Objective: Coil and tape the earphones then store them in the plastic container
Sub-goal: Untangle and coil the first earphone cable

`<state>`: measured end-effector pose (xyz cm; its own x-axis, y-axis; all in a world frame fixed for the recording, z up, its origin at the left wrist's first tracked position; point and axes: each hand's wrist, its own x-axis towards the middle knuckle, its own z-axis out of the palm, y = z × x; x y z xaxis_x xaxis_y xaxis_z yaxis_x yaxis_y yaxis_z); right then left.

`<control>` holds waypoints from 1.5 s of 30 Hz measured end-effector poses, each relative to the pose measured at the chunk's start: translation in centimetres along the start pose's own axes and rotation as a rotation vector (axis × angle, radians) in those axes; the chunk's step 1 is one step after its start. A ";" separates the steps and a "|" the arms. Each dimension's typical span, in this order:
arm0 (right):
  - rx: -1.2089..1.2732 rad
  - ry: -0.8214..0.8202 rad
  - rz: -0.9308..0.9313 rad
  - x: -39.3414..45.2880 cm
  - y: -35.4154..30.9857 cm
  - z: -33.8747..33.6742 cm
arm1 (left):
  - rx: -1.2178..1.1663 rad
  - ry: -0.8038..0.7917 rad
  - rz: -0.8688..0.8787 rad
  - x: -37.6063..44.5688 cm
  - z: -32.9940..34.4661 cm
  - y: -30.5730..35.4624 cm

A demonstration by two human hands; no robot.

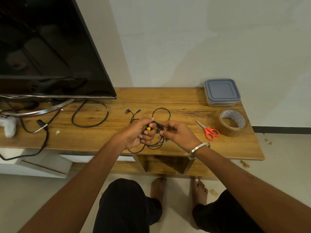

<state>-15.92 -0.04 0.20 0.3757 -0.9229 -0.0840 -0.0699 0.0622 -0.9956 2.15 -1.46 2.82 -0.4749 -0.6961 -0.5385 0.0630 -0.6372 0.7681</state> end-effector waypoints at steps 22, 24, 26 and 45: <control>-0.132 0.359 0.014 3.3 1.3 -4.6 | 0.097 0.241 0.134 6.9 3.6 -0.1; -0.147 0.368 0.023 4.1 1.3 -5.6 | 0.237 0.294 0.151 8.3 3.4 0.2; -0.194 0.383 0.031 5.2 1.4 -6.6 | 0.398 0.354 0.184 9.9 3.4 0.7; -0.805 0.583 0.116 15.1 5.4 -13.7 | 1.081 0.778 0.574 23.9 2.3 3.2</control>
<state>-23.30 -18.90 -5.90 -0.1702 -0.9830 0.0691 -0.7635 0.0872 -0.6399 -11.05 -19.32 -6.79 -0.0028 -0.9887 0.1498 -0.7702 0.0977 0.6303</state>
